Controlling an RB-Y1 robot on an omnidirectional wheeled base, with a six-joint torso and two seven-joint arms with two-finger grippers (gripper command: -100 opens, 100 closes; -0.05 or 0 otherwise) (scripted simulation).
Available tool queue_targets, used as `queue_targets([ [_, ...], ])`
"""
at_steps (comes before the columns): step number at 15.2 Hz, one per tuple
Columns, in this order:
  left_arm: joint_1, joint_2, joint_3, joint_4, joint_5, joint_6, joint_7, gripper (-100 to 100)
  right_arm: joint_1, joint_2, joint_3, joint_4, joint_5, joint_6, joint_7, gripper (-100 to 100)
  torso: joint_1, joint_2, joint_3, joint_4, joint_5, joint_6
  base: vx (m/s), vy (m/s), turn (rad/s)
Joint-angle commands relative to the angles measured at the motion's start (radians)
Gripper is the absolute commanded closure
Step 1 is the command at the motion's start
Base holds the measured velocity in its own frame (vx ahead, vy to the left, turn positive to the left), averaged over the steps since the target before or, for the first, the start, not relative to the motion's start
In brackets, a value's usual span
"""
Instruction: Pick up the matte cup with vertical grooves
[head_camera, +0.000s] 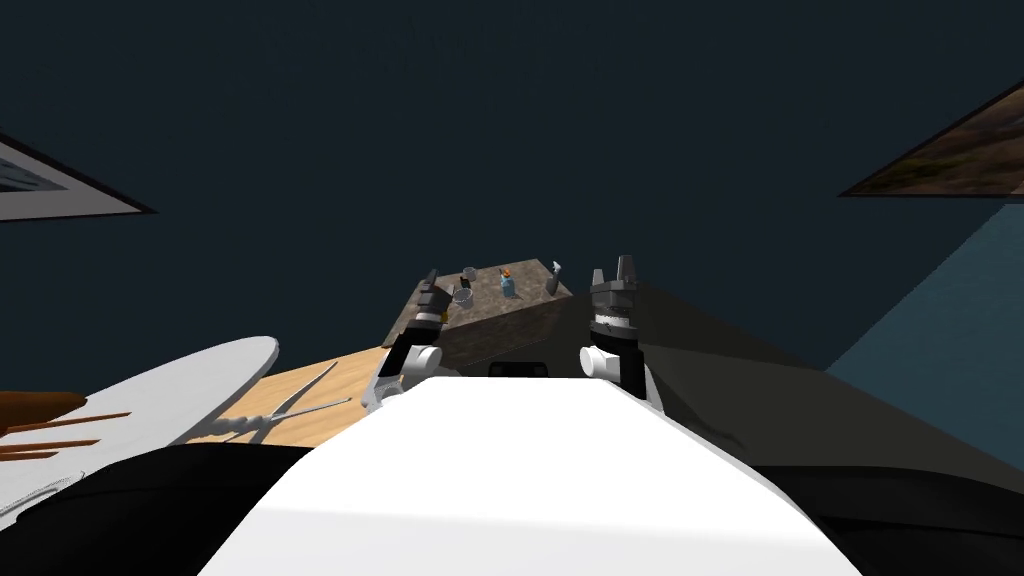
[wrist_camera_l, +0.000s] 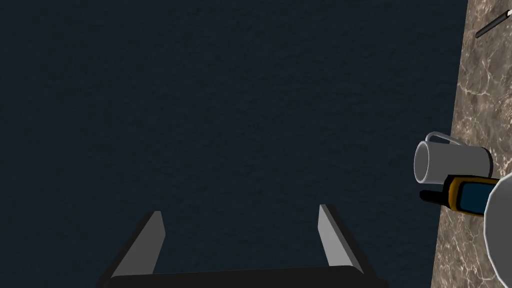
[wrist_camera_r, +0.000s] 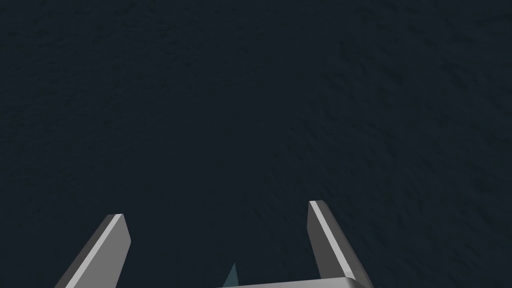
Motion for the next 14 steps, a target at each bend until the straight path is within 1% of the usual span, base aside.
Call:
queue_targets([
  [1, -0.006, 0.006, 0.004, 0.000, 0.005, 0.048, 0.005, -100, 0.000, 0.000, 0.000, 0.000, 0.000, 0.000, 0.000, 0, 0.000, 0.000, 0.000, 0.000, 0.000, 0.000, -0.003, 0.005, -0.034],
  [2, -0.006, 0.006, 0.004, 0.000, 0.005, 0.048, 0.005, -100, 0.000, 0.000, 0.000, 0.000, 0.000, 0.000, 0.000, 0, 0.000, 0.000, 0.000, 0.000, 0.000, 0.000, -0.002, 0.003, 0.010],
  [3, -0.020, 0.025, 0.016, 0.009, 0.021, 0.085, 0.017, -100, 0.000, 0.000, 0.000, 0.000, 0.000, 0.000, 0.000, 0, 0.000, 0.000, 0.000, 0.000, 0.000, 0.000, -0.003, 0.000, -0.085],
  [5, -0.020, 0.025, 0.016, 0.009, 0.021, 0.112, 0.017, -100, 0.000, 0.000, 0.000, 0.000, 0.000, 0.000, 0.000, 0, 0.000, 0.000, 0.000, 0.000, 0.000, 0.000, -0.004, 0.003, -0.077],
  [6, -0.035, 0.044, 0.029, 0.019, 0.037, 0.142, 0.031, -100, 0.000, 0.000, 0.000, 0.000, 0.000, 0.000, 0.000, 0, 0.000, 0.000, 0.000, 0.000, 0.000, 0.000, -0.004, 0.002, -0.114],
  [8, -0.035, 0.044, 0.029, 0.019, 0.037, 0.179, 0.031, -100, 0.000, 0.000, 0.000, 0.000, 0.000, 0.000, 0.000, 0, 0.000, 0.000, 0.000, 0.000, 0.000, 0.000, -0.004, 0.005, -0.075],
  [9, -0.050, 0.063, 0.042, 0.029, 0.054, 0.203, 0.044, -100, 0.000, 0.000, 0.000, 0.000, 0.000, 0.000, 0.000, 0, 0.000, 0.000, 0.000, 0.000, 0.000, 0.000, -0.004, 0.004, -0.087],
  [11, -0.050, 0.063, 0.042, 0.029, 0.054, 0.247, 0.044, -100, 0.000, 0.000, 0.000, 0.000, 0.000, 0.000, 0.000, 0, 0.000, 0.000, 0.000, 0.000, 0.000, 0.000, -0.004, 0.005, -0.080],
  [12, -0.050, 0.063, 0.042, 0.029, 0.054, 0.247, 0.044, -100, 0.000, 0.000, 0.000, 0.000, 0.000, 0.000, 0.000, 0, 0.000, 0.000, 0.000, 0.000, 0.000, 0.000, 0.000, 0.000, 0.000],
  [13, -0.066, 0.081, 0.055, 0.039, 0.072, 0.282, 0.058, -100, 0.000, 0.000, 0.000, 0.000, 0.000, 0.000, 0.000, 0, 0.000, 0.000, 0.000, 0.000, 0.000, 0.000, -0.003, 0.000, -0.099],
  [14, -0.066, 0.081, 0.055, 0.039, 0.072, 0.298, 0.058, -100, 0.000, 0.000, 0.000, 0.000, 0.000, 0.000, 0.000, 0, 0.000, 0.000, 0.000, 0.000, 0.000, 0.000, -0.004, 0.003, -0.128],
])
